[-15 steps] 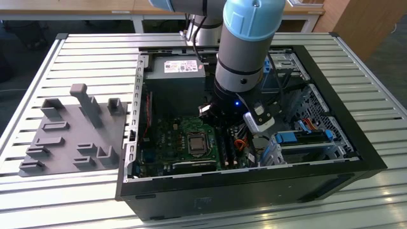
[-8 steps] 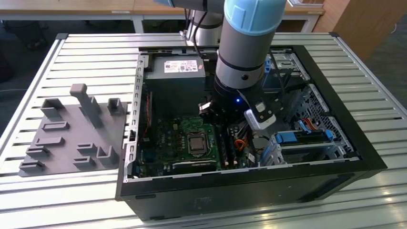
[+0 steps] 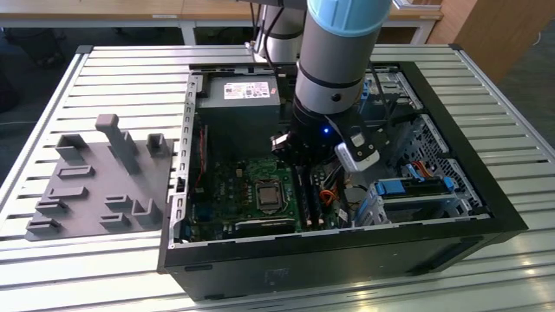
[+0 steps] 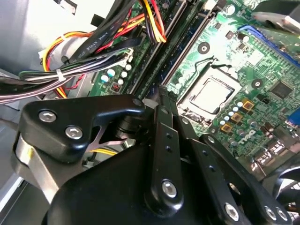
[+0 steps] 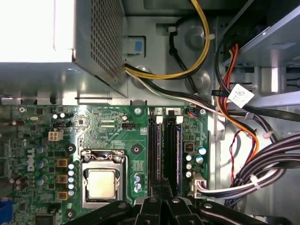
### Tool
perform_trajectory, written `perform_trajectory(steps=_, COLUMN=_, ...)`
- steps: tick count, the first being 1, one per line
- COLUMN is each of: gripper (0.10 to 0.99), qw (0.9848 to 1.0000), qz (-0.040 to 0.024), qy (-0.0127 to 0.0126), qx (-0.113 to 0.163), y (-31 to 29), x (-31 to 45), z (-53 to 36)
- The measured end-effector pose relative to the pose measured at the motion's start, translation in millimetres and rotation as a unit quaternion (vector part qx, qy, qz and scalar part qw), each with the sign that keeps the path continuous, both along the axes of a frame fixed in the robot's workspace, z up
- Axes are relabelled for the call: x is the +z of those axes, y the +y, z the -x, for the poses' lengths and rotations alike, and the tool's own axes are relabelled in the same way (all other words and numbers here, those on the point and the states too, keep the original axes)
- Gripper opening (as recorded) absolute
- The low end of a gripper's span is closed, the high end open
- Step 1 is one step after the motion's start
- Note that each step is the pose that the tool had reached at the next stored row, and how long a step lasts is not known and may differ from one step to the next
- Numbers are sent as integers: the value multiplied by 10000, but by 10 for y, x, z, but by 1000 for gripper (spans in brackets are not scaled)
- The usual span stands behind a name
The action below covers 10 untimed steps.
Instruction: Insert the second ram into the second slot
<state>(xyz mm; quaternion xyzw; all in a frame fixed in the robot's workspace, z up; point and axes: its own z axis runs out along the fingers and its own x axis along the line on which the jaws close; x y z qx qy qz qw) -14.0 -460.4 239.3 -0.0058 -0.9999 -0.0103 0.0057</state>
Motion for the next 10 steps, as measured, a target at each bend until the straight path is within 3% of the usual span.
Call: perform_trajectory(steps=10, gripper=106, qw=10000, qz=-1, qy=0, qx=0, y=0, x=55, z=0)
